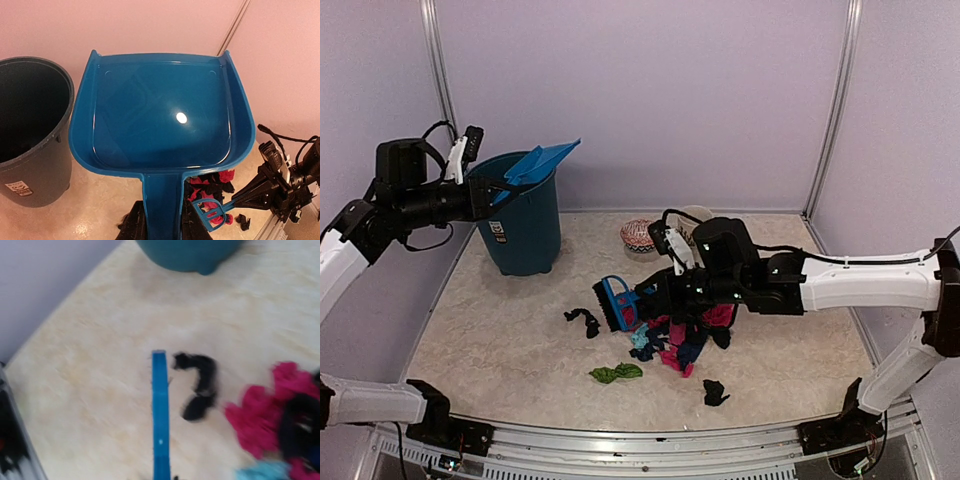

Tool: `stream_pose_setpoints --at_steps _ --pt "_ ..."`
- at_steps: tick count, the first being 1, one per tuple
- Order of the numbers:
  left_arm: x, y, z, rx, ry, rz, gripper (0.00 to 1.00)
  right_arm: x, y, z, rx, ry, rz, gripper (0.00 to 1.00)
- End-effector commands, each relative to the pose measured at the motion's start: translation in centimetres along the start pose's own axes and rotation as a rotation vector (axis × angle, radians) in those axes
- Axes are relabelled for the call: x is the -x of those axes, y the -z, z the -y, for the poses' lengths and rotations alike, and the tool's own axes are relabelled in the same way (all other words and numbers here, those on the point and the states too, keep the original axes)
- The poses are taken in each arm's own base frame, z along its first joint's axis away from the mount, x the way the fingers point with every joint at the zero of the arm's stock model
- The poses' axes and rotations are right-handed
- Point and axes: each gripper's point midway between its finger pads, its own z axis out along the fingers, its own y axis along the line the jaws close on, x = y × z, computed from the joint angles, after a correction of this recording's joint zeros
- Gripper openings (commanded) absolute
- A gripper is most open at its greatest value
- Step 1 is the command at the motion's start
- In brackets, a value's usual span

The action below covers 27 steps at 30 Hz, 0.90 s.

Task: Sweep away the paper scraps from the table
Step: Sweep the paper scraps at the center of the board.

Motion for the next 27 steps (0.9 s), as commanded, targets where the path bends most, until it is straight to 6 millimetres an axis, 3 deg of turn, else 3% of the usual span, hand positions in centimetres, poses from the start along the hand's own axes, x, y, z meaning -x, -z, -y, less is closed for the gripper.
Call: stream_pose_setpoints --at_steps 1,11,18,22,27 --pt "-1.2 1.2 -0.9 0.098 -0.079 0.031 0.00 3.5 -2.6 -3.6 0.153 -0.114 0.107 0.00" --pt "-3.5 2.4 0.5 0.092 -0.134 0.026 0.00 3.6 -11.2 -3.9 0.207 -0.313 0.110 0.00" --pt "-5.5 2.6 1.6 0.077 -0.157 -0.023 0.00 2.5 -16.7 -1.4 0.186 -0.440 0.081 0.00" --pt "-6.3 2.9 2.2 0.064 -0.164 -0.040 0.00 1.8 -17.8 1.0 0.151 -0.494 0.078 0.00" --pt "-7.1 3.0 2.3 0.065 -0.175 -0.057 0.00 0.2 -17.2 4.4 0.084 -0.551 0.061 0.00"
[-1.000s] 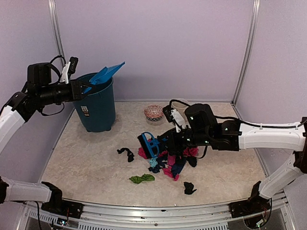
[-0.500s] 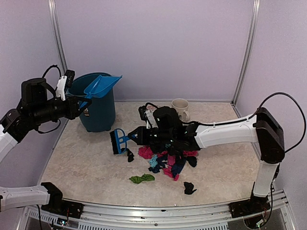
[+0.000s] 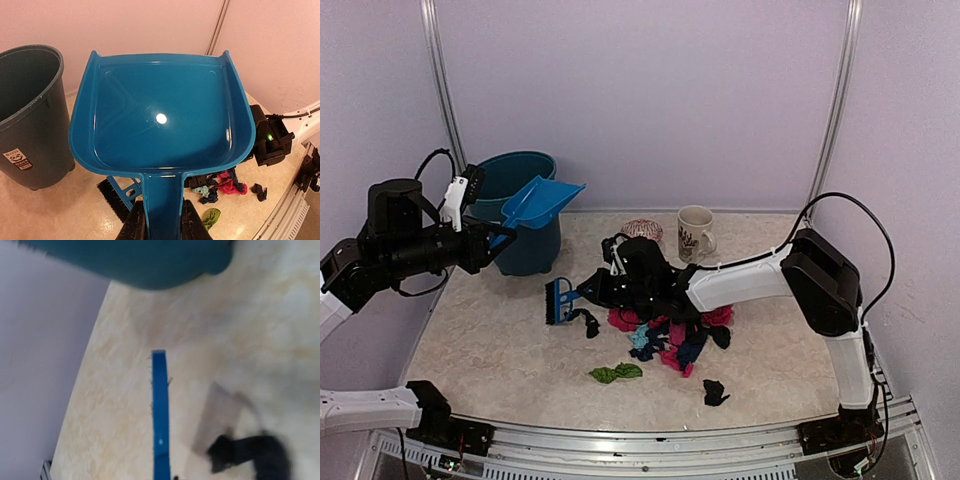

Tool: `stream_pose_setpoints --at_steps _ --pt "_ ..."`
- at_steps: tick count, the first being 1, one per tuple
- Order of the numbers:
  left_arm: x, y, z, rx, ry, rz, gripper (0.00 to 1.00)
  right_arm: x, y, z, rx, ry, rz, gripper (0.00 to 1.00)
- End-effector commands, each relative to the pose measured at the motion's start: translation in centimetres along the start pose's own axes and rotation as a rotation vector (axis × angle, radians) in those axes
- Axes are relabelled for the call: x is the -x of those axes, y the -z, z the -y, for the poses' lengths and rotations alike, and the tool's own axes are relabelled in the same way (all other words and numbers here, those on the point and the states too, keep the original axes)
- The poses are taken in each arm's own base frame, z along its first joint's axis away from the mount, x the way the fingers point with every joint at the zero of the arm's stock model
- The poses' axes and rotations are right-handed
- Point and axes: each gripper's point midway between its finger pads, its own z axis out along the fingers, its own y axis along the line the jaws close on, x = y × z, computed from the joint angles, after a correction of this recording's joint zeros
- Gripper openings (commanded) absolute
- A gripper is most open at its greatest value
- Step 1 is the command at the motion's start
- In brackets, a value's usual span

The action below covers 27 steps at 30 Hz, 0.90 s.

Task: Sweep away the paper scraps from the table
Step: Sweep the paper scraps at the center of the board.

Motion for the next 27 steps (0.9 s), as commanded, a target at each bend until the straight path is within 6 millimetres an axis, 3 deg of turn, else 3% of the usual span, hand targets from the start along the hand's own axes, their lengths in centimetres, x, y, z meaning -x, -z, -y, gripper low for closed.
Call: stream_pose_setpoints --at_steps 1,8,18,21,27 --pt "-0.7 0.2 -0.1 0.015 -0.017 -0.010 0.00 1.2 1.3 2.3 -0.025 -0.072 0.036 0.00" --pt "-0.7 0.0 0.2 0.010 -0.022 -0.009 0.00 0.6 5.4 6.6 -0.121 -0.122 0.050 0.00" --pt "-0.9 -1.1 0.8 -0.004 -0.028 -0.024 0.00 1.8 13.3 9.3 -0.254 -0.106 0.156 0.00" --pt "-1.2 -1.4 0.8 0.009 -0.032 -0.037 0.00 2.4 15.2 8.3 -0.248 -0.055 0.176 0.00" --pt "-1.6 -2.0 1.1 0.014 -0.034 -0.047 0.00 2.2 16.4 2.0 -0.140 0.097 0.125 0.00"
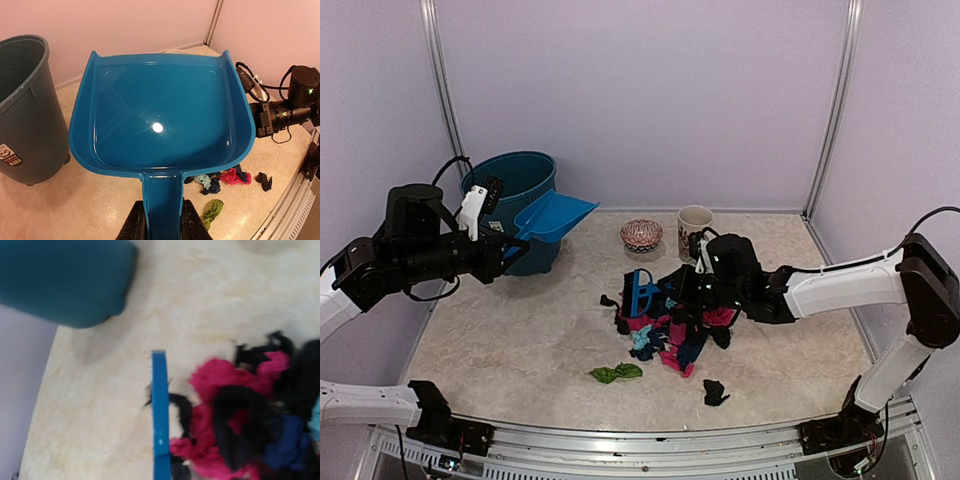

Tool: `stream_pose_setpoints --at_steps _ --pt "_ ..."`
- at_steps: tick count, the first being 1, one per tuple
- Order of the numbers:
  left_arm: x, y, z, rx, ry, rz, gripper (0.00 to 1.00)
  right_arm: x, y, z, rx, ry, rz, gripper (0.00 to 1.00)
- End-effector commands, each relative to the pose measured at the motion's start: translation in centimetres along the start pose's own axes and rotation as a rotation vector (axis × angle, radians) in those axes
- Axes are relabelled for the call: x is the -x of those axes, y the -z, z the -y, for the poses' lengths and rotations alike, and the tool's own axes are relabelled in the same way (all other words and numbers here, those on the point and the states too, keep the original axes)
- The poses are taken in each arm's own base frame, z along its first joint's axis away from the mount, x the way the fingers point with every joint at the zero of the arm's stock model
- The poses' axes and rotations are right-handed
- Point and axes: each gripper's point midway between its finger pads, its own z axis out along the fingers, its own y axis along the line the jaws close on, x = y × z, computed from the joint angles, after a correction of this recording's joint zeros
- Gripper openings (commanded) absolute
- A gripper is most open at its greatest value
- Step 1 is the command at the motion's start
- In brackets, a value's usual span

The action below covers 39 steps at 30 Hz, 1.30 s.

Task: Sweep away the paper scraps from the table
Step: Sweep the paper scraps at the center of the board.

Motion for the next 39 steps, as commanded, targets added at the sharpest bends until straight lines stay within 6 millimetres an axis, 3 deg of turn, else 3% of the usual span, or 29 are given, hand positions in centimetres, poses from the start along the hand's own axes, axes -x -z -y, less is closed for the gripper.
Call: stream_pose_setpoints --at_steps 1,4,8,14,17,21,30,34,39 --pt "0.3 -0.5 0.1 0.013 0.002 0.022 0.00 -0.7 1.7 -4.8 0.076 0.153 -0.037 0.00" --pt "-0.1 -0.7 0.3 0.011 0.005 0.011 0.00 -2.8 2.3 -7.3 0.140 0.214 -0.115 0.00" --pt "-0.9 -1.0 0.1 0.045 0.025 -0.005 0.00 -7.1 2.4 -9.7 0.233 0.281 -0.272 0.00" --pt "-2.1 -0.4 -0.7 0.113 0.104 -0.017 0.00 -13.7 1.0 -10.2 0.278 0.366 -0.499 0.00" --pt "-3.4 -0.1 -1.3 0.140 0.152 -0.033 0.00 -15.3 0.0 -9.0 0.241 0.377 -0.557 0.00" --pt "-4.6 0.2 -0.7 0.131 0.217 -0.056 0.00 -15.6 -0.7 -6.4 0.130 0.413 -0.569 0.00" --pt "-8.3 -0.6 0.7 0.140 0.302 -0.166 0.00 -11.7 1.0 -0.3 -0.115 0.456 -0.482 0.00" --pt "-9.6 -1.2 1.8 0.150 0.320 -0.187 0.00 -9.8 2.2 1.3 -0.152 0.447 -0.441 0.00" --pt "-12.1 -2.4 2.9 0.164 0.329 -0.229 0.00 -8.0 3.7 1.4 -0.152 0.454 -0.391 0.00"
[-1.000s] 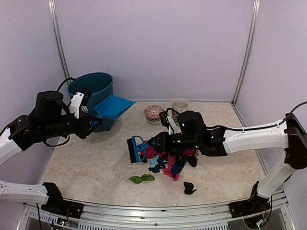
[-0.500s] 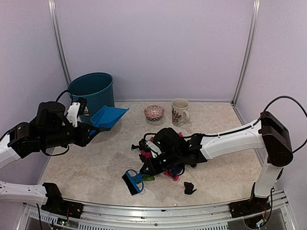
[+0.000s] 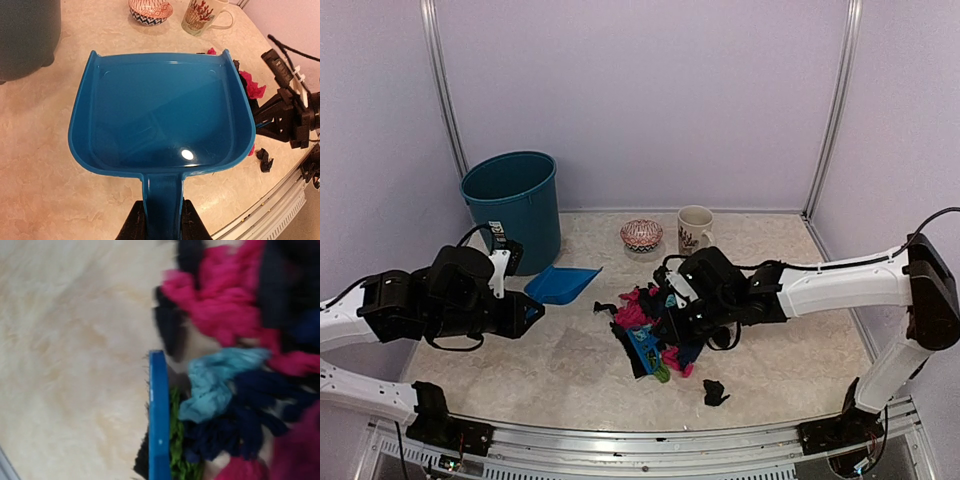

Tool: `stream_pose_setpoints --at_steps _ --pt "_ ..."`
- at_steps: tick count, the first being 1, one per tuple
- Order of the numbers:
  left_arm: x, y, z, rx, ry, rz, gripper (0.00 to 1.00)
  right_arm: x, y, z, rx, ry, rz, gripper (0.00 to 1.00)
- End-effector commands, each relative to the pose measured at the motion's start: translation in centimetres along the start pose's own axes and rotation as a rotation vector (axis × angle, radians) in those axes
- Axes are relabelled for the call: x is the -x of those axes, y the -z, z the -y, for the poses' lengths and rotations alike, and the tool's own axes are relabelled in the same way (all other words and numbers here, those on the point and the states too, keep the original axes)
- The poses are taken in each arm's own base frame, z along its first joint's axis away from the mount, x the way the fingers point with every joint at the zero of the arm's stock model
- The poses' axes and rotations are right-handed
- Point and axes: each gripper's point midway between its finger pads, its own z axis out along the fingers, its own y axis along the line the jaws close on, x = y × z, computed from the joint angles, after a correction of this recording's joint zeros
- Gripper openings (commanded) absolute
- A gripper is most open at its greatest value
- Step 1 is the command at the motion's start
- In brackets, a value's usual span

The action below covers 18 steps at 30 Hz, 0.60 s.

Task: Sweep away the paper scraps from the table
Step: Sweep the paper scraps at the center of the board.

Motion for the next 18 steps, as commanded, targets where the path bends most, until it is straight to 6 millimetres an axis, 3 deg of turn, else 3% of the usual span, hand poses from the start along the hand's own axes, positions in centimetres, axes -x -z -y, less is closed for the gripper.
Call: stream_pose_setpoints --at_steps 1,9,18 --pt "-1.7 -1.4 0.0 0.042 0.046 -0.013 0.00 0.0 1.9 2.1 -0.077 0.023 0.024 0.00" --pt "-5.9 -3.5 0.5 0.077 0.046 -0.130 0.00 1.4 4.6 3.1 -0.103 0.033 0.092 0.00" --pt "-10.3 -5.7 0.4 0.087 0.045 -0.257 0.00 5.6 8.7 1.2 -0.068 0.081 0.233 0.00"
